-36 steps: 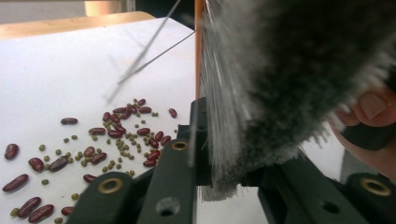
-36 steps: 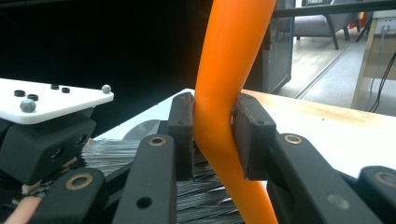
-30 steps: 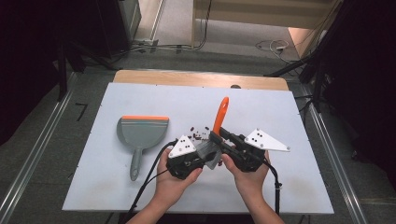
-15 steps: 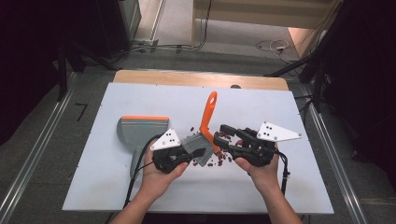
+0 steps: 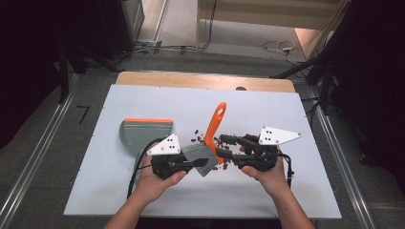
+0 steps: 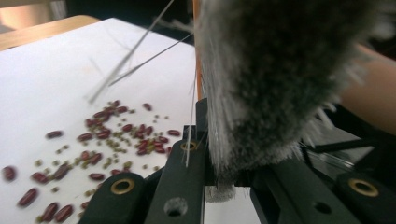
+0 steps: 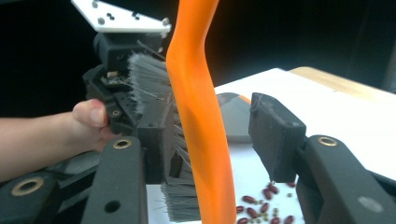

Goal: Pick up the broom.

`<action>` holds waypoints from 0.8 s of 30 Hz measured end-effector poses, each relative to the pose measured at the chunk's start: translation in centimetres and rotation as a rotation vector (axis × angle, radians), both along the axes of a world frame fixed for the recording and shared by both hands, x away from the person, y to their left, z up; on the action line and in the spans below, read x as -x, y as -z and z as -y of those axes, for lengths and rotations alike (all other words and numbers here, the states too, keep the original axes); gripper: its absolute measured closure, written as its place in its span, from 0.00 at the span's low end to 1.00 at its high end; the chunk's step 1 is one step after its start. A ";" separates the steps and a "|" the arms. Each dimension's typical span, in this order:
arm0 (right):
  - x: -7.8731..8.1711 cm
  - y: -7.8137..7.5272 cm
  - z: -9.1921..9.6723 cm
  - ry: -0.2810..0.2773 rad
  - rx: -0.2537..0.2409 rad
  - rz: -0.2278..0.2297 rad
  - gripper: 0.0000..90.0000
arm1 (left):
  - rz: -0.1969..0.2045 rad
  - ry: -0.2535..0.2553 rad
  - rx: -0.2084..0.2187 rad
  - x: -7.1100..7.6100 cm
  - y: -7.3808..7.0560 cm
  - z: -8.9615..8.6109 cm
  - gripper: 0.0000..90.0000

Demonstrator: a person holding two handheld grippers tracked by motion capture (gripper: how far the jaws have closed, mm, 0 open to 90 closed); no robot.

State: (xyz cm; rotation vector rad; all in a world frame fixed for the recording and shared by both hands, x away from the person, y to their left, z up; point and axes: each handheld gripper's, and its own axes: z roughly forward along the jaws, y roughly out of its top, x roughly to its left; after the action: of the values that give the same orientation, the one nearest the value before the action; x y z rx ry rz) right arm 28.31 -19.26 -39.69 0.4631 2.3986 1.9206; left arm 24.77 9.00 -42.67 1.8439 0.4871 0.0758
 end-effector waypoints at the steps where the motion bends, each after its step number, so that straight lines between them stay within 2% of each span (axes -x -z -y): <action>1: 0.1 0.0 -0.1 -0.015 0.004 -0.006 0.55 | -0.004 0.010 0.002 0.0 0.0 0.0 0.95; 4: 0.3 0.0 -0.4 -0.053 0.016 -0.020 0.57 | -0.007 0.024 -0.007 0.0 0.1 0.1 0.95; 7: 0.3 0.2 -0.5 -0.076 0.001 -0.038 0.59 | -0.012 0.032 -0.006 0.0 0.1 0.1 0.95; 9: 0.2 0.4 -0.6 -0.087 0.005 -0.052 0.60 | -0.020 0.052 0.015 0.0 0.1 0.2 0.95; 16: 0.0 0.7 -0.3 -0.120 -0.020 -0.081 0.68 | -0.028 0.087 0.027 0.1 0.1 0.4 0.95; 24: -0.2 0.9 -0.4 -0.160 -0.031 -0.106 0.67 | -0.036 0.122 0.030 0.2 0.1 0.6 0.95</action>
State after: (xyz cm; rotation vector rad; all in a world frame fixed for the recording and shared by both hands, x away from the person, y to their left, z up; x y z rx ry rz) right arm 28.48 -18.83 -40.58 0.3957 2.5471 2.0487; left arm 24.60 8.37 -42.80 1.8440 0.3981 -0.0468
